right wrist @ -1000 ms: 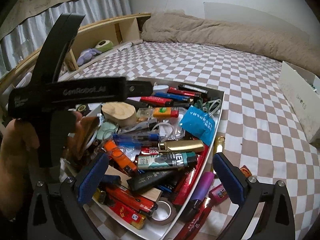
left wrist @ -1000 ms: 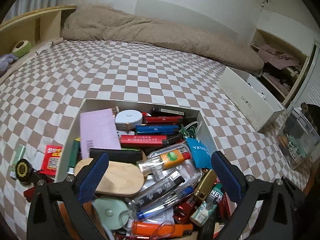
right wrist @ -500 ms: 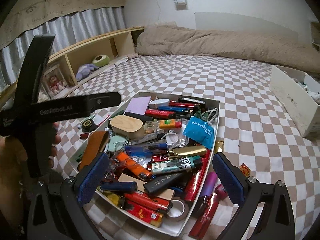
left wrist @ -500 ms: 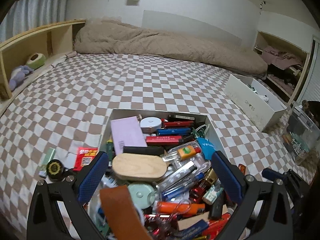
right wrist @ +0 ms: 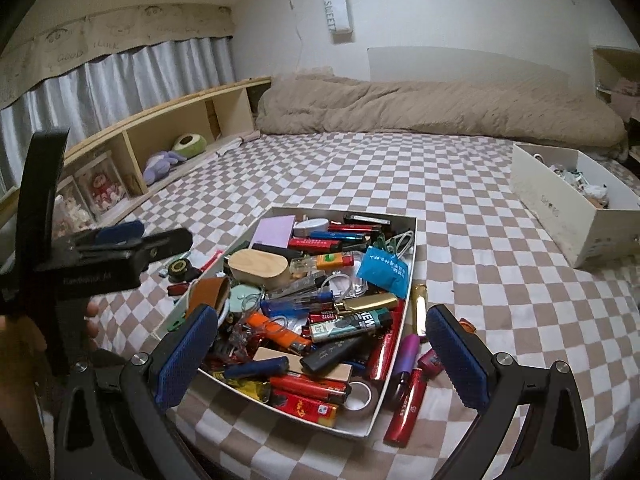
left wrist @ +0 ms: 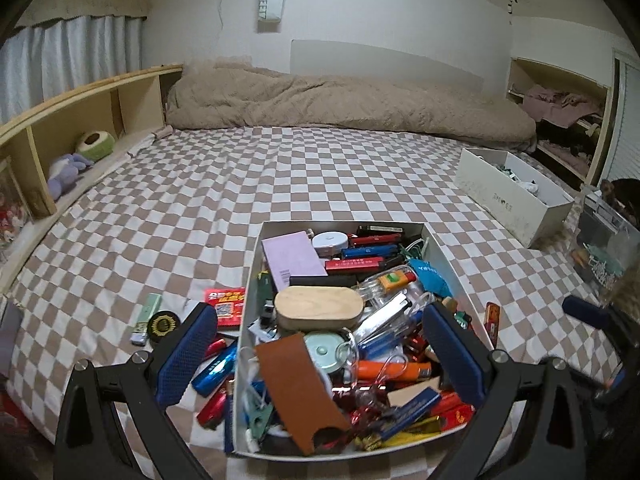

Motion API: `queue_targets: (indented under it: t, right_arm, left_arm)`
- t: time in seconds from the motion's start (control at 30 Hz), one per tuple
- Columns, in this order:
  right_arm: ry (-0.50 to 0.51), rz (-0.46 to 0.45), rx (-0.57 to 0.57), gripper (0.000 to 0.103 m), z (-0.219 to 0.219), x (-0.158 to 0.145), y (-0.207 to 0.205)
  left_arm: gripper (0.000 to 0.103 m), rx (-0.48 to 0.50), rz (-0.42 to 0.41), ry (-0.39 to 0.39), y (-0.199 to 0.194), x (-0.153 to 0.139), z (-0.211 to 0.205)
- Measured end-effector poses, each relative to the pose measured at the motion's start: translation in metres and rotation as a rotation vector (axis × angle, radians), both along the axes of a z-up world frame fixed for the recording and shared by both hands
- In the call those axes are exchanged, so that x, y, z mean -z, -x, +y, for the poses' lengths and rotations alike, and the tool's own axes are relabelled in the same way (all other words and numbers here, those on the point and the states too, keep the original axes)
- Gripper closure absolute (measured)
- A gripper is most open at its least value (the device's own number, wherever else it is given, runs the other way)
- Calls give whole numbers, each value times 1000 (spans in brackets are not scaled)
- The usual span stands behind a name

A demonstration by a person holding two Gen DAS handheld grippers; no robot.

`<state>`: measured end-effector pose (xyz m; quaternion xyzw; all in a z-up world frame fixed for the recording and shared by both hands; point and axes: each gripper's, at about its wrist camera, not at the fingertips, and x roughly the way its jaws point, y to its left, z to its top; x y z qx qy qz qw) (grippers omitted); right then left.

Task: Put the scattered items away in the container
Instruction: 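Lift both open tools away from the tray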

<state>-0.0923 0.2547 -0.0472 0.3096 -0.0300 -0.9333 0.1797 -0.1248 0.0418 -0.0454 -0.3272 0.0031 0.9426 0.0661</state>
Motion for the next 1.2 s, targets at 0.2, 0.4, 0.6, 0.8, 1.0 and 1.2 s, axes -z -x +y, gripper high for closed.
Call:
queue_targets:
  t: [0.2,0.4,0.6,0.8,1.0,1.2]
  right_arm:
    - [-6,15,27,0,-1,-8,-11]
    - [-12,32,46,0,-4,-17,-25]
    - [-22,57,68,0,-6,-27,-37]
    - [-24,73,87,0,-6,-36,-46]
    - [-27,86,94,0,-8,-42,-53]
    - [-34,91,92,0,-11,-44,-54]
  left_arm:
    - [0,4,6,5,-18,0,-9]
    - [0,0,13,-12,-33,-2,-23]
    - [0,-8,42,-32,-48,-12,-38]
    - [0,-18,71,-47,-61,-23,-50]
    - [0,-19,88,-53,-70,-29,-57]
    - [0,-30,100,-55,-74,-33,-65]
